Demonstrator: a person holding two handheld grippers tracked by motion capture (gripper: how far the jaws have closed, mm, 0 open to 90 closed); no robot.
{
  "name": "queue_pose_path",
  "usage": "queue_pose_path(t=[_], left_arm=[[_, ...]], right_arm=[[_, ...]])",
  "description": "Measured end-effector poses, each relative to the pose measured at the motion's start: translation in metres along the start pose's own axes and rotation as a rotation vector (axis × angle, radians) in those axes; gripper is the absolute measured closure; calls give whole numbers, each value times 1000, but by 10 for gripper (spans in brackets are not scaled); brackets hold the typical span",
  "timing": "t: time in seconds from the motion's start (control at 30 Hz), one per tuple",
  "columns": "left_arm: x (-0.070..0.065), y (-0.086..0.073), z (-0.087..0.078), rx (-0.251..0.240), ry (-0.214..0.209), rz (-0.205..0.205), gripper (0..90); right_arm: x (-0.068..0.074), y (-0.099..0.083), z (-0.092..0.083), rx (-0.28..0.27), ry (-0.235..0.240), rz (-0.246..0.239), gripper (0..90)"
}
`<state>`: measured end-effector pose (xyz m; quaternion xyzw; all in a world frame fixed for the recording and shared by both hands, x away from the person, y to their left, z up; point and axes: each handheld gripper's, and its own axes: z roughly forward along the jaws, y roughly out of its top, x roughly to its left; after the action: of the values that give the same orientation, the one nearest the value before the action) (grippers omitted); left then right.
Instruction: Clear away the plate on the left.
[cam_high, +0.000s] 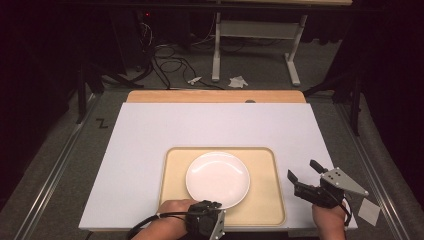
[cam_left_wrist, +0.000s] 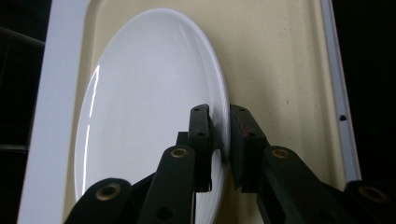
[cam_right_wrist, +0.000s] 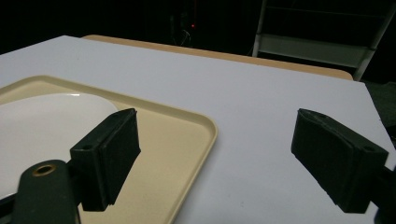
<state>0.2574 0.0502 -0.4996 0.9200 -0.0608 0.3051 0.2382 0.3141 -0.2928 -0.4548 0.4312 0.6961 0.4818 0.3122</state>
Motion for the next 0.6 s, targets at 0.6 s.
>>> queue_pose_path(t=[0.6], left_arm=[[4, 0, -2, -21, -47, -21, 662]], right_arm=[[0, 0, 1, 1, 7, -3, 163]])
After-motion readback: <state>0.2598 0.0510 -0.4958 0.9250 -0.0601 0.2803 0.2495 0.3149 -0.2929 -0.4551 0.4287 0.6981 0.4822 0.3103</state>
